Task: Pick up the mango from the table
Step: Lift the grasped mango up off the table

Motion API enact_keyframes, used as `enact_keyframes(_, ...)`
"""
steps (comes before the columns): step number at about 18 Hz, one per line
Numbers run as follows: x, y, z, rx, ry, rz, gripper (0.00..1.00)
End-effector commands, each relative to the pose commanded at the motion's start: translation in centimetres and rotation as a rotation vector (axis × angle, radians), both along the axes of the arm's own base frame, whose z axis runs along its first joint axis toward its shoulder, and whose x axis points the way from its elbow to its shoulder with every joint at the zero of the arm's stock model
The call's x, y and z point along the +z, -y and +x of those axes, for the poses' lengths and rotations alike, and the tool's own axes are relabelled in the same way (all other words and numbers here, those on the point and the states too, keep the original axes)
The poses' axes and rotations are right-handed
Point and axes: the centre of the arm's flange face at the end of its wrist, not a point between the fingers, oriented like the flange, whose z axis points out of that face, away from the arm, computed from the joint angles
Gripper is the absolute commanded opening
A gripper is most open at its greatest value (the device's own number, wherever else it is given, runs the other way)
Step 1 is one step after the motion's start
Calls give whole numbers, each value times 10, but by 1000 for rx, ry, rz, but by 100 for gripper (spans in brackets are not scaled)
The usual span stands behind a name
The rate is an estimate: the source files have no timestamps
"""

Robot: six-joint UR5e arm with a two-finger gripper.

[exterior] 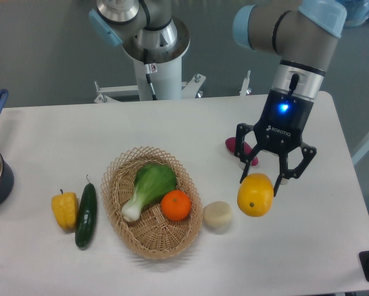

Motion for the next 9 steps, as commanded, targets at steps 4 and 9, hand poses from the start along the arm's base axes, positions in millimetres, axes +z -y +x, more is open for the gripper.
enact_keyframes(4,-1,3,-2,4,2,-1,7)
enact_keyframes(9,-3,4,-1,4,4,-1,7)
